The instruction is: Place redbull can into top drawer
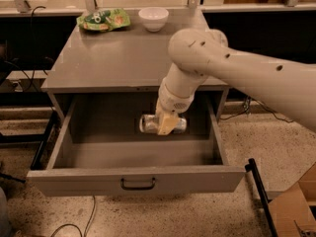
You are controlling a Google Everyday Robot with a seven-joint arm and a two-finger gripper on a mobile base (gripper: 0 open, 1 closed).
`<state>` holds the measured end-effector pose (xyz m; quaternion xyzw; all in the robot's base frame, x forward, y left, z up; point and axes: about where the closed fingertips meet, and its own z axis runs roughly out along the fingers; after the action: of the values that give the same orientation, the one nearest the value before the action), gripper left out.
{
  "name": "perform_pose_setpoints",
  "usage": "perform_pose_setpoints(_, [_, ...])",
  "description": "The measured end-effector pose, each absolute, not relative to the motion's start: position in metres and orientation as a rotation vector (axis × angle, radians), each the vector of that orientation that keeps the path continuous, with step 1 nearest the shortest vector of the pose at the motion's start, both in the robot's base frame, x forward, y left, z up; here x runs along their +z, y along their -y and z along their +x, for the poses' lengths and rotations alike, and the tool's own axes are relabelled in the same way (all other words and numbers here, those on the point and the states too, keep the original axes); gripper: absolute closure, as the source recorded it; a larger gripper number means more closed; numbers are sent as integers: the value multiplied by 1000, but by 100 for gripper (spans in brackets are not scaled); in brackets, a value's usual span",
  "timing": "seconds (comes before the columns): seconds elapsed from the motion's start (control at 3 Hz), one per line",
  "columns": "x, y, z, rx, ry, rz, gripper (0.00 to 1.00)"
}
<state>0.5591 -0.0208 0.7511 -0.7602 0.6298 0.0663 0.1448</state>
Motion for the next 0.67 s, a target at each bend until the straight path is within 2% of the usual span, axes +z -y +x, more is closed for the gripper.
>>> perform_pose_setpoints(0.33, [709, 10, 571, 214, -1895, -2076, 100])
perform_pose_setpoints(0.67, [683, 3, 583, 245, -1993, -1934, 81])
